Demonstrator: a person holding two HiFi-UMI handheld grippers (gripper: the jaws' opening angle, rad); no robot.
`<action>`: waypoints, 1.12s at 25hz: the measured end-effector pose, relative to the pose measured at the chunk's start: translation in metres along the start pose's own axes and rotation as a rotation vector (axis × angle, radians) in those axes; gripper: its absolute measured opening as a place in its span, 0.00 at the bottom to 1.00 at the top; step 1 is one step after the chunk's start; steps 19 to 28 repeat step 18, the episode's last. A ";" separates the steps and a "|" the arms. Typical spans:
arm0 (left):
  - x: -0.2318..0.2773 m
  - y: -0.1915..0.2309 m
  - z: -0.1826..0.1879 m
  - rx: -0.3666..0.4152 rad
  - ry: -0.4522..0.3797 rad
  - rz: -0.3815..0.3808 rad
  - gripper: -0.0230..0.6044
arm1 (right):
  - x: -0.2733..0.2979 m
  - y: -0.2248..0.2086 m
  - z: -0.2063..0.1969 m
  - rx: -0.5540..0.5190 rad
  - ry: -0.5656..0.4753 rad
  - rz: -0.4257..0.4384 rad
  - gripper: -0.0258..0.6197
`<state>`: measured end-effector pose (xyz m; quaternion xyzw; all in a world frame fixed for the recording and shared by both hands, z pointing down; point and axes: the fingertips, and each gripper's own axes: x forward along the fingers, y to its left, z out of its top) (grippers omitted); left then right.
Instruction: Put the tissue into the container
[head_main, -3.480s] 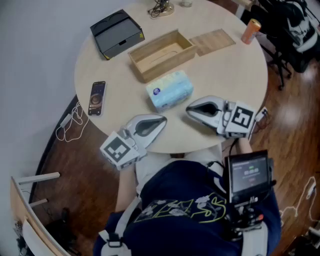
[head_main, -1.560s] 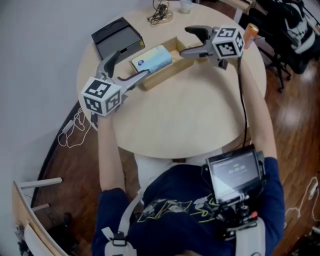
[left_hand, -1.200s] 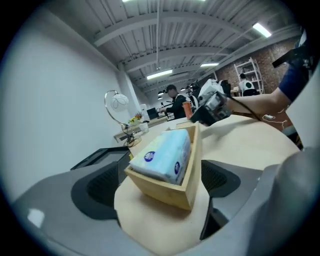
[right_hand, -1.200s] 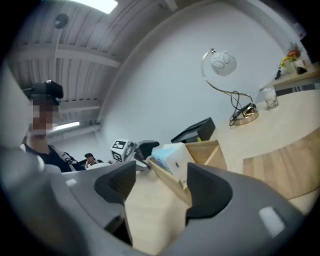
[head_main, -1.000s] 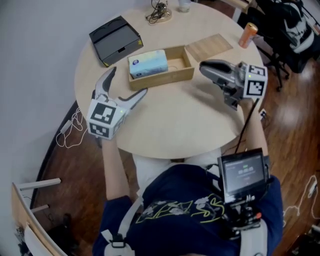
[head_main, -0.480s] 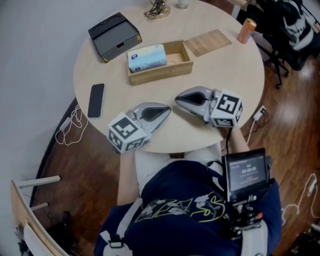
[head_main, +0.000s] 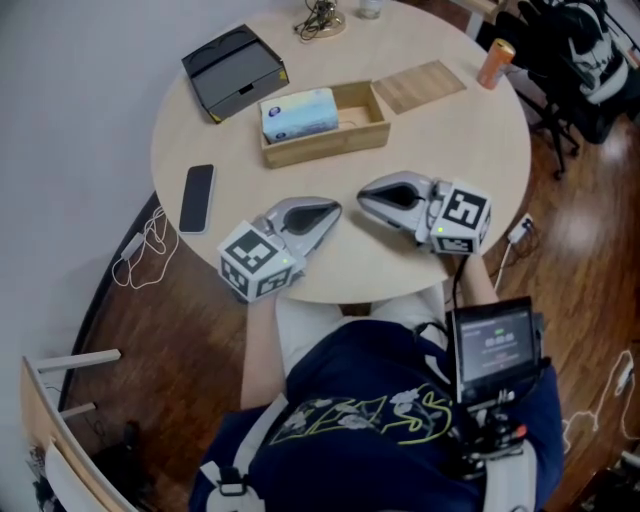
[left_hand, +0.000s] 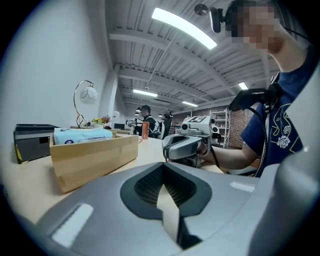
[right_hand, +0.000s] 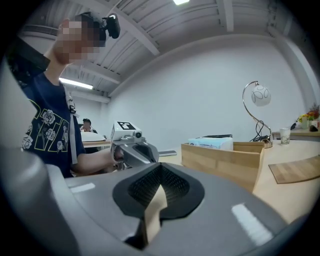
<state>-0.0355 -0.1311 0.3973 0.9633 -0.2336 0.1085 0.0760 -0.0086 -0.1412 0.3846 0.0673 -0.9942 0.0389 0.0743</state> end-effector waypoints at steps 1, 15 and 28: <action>0.003 0.003 0.002 -0.006 0.002 -0.008 0.04 | -0.001 0.000 0.000 0.000 -0.001 -0.001 0.04; -0.003 0.005 0.017 0.031 -0.097 -0.030 0.04 | -0.001 0.000 0.001 -0.006 -0.001 -0.020 0.04; -0.003 0.007 0.019 0.036 -0.092 -0.013 0.04 | -0.001 0.000 0.003 -0.001 0.008 -0.026 0.04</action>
